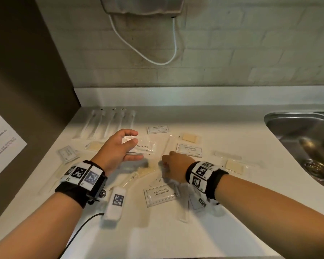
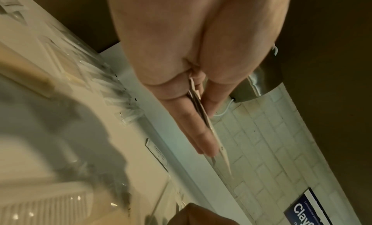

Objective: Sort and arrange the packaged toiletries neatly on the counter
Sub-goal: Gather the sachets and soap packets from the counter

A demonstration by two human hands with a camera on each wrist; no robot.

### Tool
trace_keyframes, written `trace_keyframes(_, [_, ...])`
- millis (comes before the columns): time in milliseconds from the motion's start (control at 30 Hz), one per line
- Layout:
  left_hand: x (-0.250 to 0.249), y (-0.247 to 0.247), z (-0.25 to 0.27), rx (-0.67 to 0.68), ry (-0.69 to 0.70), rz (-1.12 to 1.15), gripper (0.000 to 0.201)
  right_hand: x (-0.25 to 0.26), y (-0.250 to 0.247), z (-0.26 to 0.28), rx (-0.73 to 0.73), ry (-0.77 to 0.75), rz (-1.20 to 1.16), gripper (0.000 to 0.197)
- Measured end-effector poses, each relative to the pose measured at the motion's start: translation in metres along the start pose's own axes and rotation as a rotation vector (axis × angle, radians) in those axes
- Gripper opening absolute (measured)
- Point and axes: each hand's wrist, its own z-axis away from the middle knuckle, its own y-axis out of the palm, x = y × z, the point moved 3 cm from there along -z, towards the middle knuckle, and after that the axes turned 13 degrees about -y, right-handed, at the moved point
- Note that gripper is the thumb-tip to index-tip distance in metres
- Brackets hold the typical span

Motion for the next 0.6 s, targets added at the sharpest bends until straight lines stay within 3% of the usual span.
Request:
trace_keyframes(67, [-0.001, 0.001, -0.001, 0.003, -0.003, -0.008, 0.022, -0.001, 0.002, -0.003, -0.079, 0.038, -0.026, 0.033])
trace_keyframes(167, [-0.001, 0.001, -0.005, 0.001, 0.015, -0.038, 0.022, -0.002, 0.0, -0.007, -0.067, 0.09, -0.021, 0.043])
trace_keyframes(300, [-0.004, 0.001, -0.008, 0.002, 0.023, -0.056, 0.02, -0.011, -0.01, -0.009, -0.123, 0.14, -0.115, 0.033])
trace_keyframes(467, [-0.008, 0.002, -0.01, 0.01, 0.026, -0.06, 0.017, -0.021, -0.016, -0.013, 0.034, 0.16, -0.206, 0.039])
trace_keyframes(600, [-0.005, 0.002, -0.01, 0.028, 0.018, -0.058, 0.017, -0.016, -0.02, -0.013, 0.04, 0.126, -0.231, 0.026])
